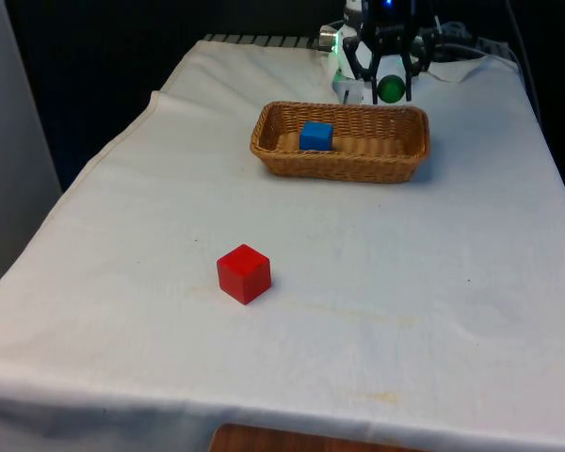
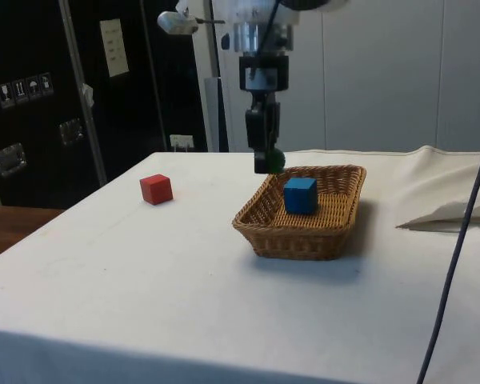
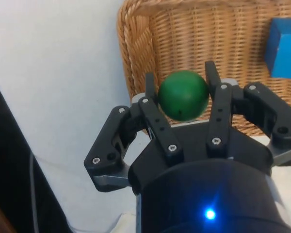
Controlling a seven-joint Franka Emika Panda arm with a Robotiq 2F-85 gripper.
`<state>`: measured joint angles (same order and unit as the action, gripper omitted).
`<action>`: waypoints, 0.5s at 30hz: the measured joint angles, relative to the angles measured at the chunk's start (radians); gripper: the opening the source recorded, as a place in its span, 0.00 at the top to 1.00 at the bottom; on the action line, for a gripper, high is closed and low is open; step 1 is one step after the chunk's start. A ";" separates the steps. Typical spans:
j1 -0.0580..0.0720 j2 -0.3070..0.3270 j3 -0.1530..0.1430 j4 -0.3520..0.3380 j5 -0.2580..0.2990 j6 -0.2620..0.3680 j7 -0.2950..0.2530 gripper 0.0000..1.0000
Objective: Place all non-red objects into the basket.
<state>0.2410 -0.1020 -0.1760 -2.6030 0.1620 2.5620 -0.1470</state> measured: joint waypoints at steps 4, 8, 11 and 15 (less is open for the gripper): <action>0.001 -0.002 0.017 -0.035 0.000 0.038 0.017 1.00; 0.001 -0.002 0.034 -0.072 0.000 0.080 0.035 1.00; 0.001 0.000 0.041 -0.090 0.000 0.103 0.043 1.00; 0.001 0.024 0.060 -0.117 0.000 0.156 0.060 1.00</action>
<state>0.2420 -0.0780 -0.1160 -2.7200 0.1620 2.7180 -0.0870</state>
